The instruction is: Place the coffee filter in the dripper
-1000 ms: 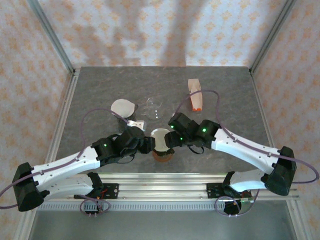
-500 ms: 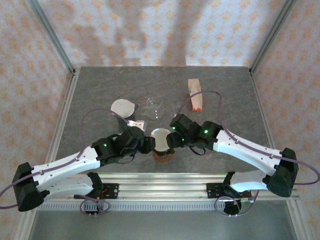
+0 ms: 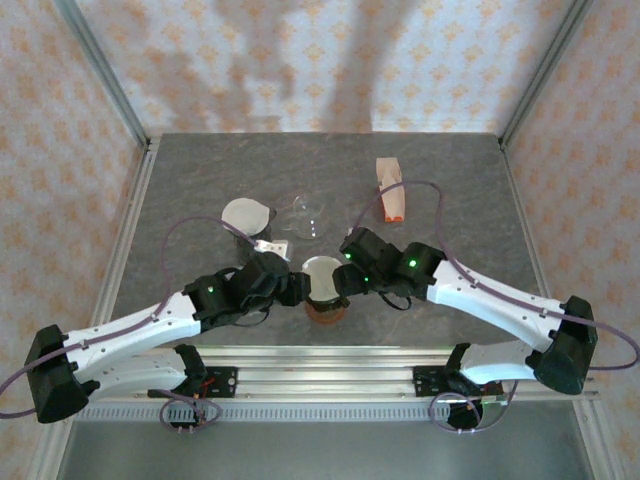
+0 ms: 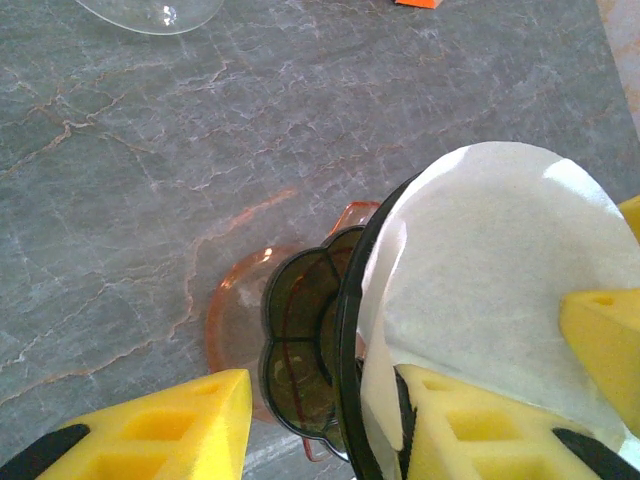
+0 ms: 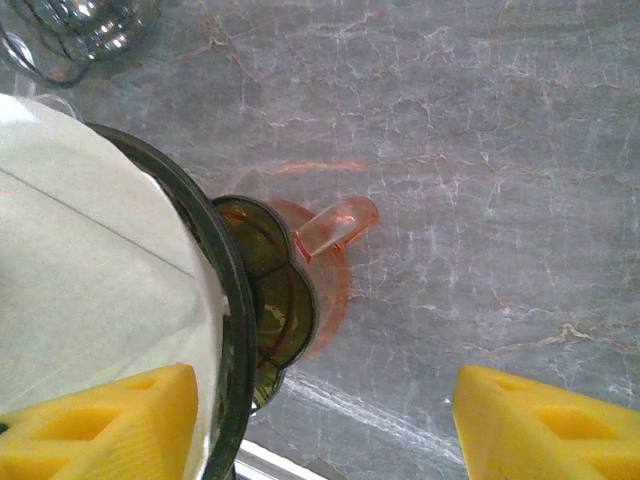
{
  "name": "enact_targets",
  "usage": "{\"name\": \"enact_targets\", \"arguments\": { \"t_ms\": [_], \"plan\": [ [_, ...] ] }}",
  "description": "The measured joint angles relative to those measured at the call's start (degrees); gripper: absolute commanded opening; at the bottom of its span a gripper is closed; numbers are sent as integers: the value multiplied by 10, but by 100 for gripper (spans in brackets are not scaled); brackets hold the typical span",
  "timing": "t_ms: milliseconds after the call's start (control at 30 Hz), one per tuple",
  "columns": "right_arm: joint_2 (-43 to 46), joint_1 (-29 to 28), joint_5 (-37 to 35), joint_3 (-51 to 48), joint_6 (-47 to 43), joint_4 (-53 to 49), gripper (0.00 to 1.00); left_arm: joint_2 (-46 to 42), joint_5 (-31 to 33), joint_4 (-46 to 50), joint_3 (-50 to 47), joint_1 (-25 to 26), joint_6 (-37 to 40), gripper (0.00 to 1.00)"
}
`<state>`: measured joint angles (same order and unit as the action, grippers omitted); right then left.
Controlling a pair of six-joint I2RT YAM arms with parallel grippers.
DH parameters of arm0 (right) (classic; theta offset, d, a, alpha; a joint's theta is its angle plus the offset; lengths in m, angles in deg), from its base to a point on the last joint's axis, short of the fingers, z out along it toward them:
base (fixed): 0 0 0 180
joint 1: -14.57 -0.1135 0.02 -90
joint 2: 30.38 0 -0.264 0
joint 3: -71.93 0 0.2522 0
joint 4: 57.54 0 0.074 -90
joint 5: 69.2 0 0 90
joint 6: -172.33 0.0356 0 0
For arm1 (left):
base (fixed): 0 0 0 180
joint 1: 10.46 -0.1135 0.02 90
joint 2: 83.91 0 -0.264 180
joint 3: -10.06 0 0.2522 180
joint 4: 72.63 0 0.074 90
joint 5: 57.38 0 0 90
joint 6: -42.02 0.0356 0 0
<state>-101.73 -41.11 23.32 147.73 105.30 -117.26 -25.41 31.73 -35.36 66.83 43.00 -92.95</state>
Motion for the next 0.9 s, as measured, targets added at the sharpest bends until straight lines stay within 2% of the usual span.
{"name": "enact_targets", "arguments": {
  "t_ms": [467,633,900],
  "plan": [
    [19,-9,24,-9,17,23,67,5,-2,-2,0,0,0,43],
    [24,-9,35,-22,22,23,64,5,-2,-1,0,0,0,47],
    [24,-9,34,-25,26,23,64,5,-2,-1,0,0,0,48]
  ]
}}
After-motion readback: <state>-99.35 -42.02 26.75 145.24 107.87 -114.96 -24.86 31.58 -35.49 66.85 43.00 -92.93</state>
